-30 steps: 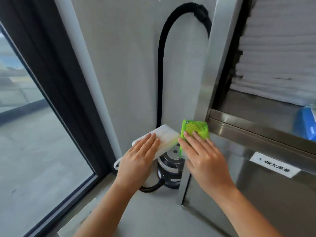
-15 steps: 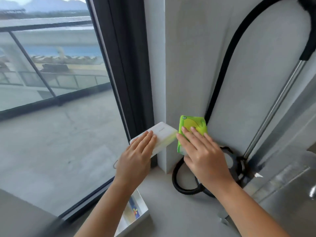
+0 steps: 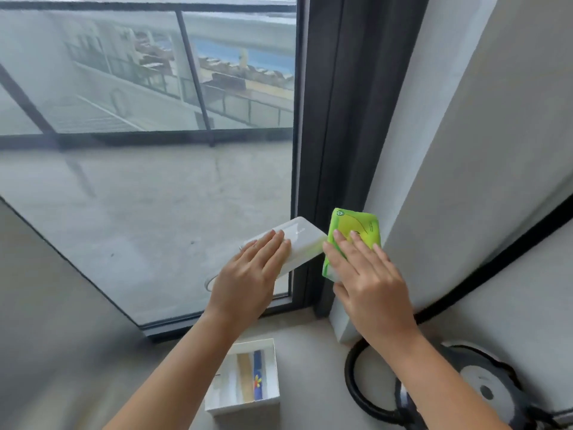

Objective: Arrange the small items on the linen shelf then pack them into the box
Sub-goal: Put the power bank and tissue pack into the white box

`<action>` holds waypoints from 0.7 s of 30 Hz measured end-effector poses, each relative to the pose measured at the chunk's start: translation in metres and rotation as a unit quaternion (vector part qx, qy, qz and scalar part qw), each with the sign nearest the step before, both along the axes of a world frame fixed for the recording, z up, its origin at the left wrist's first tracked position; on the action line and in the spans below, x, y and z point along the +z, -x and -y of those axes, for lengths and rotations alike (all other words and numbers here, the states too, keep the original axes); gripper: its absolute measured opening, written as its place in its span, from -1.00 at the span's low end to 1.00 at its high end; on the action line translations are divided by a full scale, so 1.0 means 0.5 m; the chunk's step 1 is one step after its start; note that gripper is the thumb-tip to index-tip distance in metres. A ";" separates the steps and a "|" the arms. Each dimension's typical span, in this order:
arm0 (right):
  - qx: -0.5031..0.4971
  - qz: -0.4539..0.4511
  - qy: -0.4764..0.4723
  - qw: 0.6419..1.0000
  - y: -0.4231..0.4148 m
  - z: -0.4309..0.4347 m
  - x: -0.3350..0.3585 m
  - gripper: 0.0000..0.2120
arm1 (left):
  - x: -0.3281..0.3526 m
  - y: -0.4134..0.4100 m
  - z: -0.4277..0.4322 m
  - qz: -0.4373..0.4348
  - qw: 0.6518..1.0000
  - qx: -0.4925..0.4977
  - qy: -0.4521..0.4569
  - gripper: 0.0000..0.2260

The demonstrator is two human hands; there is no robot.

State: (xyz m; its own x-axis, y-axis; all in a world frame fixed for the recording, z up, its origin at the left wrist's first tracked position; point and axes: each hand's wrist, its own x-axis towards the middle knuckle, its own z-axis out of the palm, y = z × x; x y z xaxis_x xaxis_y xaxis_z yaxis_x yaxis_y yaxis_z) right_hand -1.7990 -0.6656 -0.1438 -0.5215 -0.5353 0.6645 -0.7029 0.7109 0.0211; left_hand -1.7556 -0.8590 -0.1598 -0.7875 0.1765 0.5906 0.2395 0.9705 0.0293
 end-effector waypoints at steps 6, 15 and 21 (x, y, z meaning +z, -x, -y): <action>0.062 0.008 0.007 0.998 0.127 0.092 -0.095 -0.44 | -0.067 0.094 0.082 -0.023 0.998 0.062 0.021 -0.61; 0.084 -0.011 -0.001 0.996 0.213 0.229 -0.341 -0.48 | -0.323 0.148 0.208 -0.045 0.996 0.074 0.028 -0.62; 0.089 -0.022 -0.004 0.996 0.227 0.303 -0.570 -0.49 | -0.554 0.154 0.281 -0.044 0.996 0.071 0.028 -0.62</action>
State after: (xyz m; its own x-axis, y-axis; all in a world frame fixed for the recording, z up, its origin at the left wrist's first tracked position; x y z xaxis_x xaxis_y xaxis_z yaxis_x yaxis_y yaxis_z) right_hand -1.9127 -0.8174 -0.4287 -0.3889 -0.6222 0.6794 -0.8162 0.5747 0.0591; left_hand -1.8323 -0.9993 -0.4366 -0.7520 0.1023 0.6511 0.0994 0.9942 -0.0414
